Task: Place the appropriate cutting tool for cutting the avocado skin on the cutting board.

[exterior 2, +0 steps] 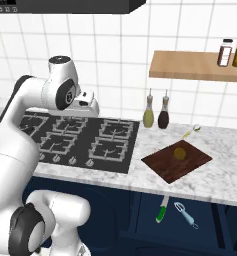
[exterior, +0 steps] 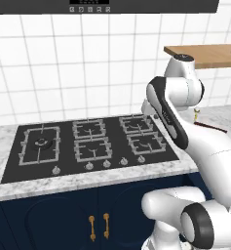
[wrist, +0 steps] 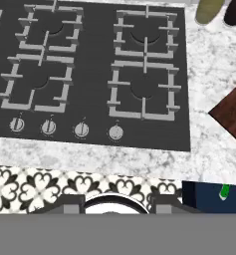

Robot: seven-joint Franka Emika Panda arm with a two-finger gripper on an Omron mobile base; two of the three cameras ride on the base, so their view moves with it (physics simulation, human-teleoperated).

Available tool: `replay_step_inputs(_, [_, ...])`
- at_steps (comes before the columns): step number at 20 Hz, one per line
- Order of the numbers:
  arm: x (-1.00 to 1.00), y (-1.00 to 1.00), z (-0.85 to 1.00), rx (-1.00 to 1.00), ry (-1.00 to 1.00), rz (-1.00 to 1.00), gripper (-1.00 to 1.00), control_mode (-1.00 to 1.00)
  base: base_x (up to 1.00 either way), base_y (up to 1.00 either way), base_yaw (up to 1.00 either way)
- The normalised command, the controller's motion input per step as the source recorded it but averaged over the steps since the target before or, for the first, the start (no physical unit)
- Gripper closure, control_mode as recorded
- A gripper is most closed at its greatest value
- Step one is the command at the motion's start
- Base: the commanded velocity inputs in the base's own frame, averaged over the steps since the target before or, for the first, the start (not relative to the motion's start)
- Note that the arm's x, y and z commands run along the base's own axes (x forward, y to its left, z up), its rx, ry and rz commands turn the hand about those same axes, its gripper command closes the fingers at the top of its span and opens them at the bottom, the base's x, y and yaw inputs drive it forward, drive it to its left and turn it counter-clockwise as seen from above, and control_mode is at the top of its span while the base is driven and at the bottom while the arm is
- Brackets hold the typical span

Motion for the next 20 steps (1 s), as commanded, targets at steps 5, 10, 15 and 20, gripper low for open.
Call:
replay_step_inputs(5, [-0.12, -0.34, -0.23, 0.01, -0.01, 0.0, -1.0, -1.0, 0.0, 0.0, 0.0])
replay_step_inputs(10, [-0.14, -0.86, -0.33, 0.01, -0.01, 0.0, -1.0, -1.0, 0.0, 0.0, 0.0])
replay_step_inputs(15, [-0.02, -1.0, -0.46, 0.01, 0.06, 0.0, -1.0, -1.0, 0.0, 0.0, 0.0])
replay_step_inputs(20, [-0.28, -1.0, -0.64, 0.0, 0.09, 0.0, -1.0, -1.0, 0.0, 0.0, 0.0])
